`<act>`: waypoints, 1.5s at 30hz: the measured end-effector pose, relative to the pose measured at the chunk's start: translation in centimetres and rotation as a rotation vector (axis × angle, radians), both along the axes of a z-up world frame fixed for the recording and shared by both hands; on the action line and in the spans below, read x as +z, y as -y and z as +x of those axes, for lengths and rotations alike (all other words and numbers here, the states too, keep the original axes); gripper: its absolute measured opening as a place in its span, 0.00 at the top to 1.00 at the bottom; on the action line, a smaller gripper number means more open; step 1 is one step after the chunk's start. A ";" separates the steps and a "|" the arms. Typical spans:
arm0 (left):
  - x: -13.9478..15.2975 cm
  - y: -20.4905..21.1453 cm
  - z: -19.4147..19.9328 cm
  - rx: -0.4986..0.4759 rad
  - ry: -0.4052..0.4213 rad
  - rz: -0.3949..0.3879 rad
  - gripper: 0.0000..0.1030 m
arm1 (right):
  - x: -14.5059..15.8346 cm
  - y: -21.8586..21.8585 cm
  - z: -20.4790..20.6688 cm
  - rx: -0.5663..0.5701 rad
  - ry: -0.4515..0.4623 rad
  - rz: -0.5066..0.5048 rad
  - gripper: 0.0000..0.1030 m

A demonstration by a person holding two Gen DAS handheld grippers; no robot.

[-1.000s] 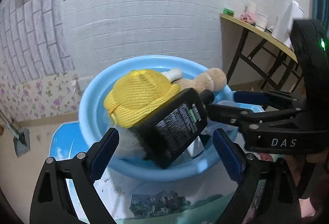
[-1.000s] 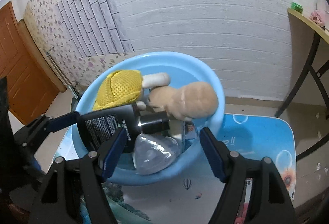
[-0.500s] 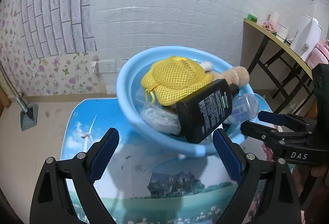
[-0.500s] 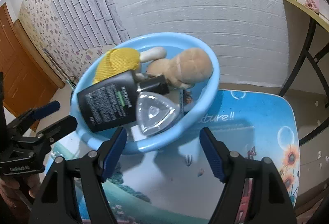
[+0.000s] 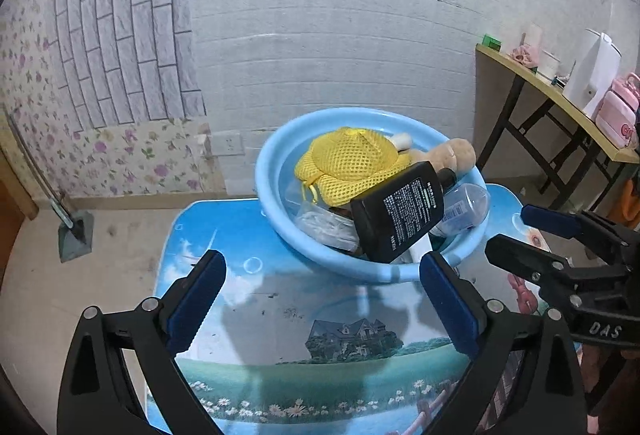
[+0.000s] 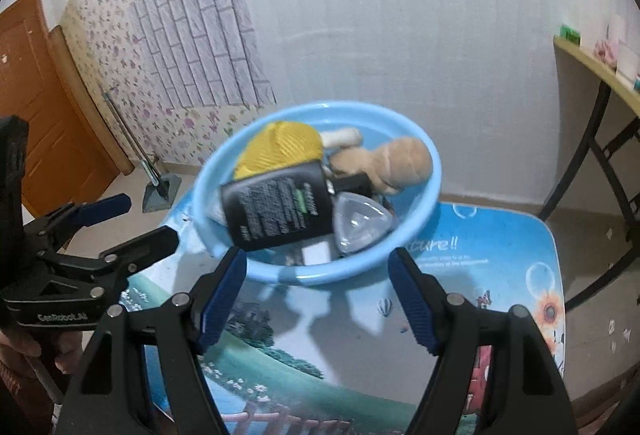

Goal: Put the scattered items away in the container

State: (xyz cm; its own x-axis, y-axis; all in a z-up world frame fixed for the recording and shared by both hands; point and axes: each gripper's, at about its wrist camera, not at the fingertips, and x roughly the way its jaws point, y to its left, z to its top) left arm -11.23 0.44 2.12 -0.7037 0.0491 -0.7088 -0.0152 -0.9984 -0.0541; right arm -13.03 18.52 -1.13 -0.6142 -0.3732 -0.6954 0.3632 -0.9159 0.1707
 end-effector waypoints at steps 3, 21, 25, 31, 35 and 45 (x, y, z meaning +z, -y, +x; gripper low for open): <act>0.3 0.0 0.7 0.002 -0.007 -0.014 0.05 | 0.9 0.8 1.2 0.011 -0.044 0.016 0.28; 2.1 0.2 3.3 0.005 -0.064 -0.059 0.05 | 3.3 1.2 3.7 -0.052 -0.118 -0.027 0.22; 1.5 0.5 2.9 0.030 -0.052 -0.068 0.00 | 3.1 1.2 3.7 -0.063 -0.153 -0.020 0.10; 1.2 0.8 2.3 0.007 -0.060 -0.045 0.00 | 3.0 1.6 3.8 -0.065 -0.210 0.006 0.00; 1.0 0.6 2.0 0.000 -0.038 -0.054 0.00 | 3.0 1.6 3.6 -0.069 -0.211 0.019 0.00; 1.0 -0.2 2.4 0.009 -0.033 -0.077 0.00 | 2.8 1.3 3.6 -0.065 -0.159 0.025 0.00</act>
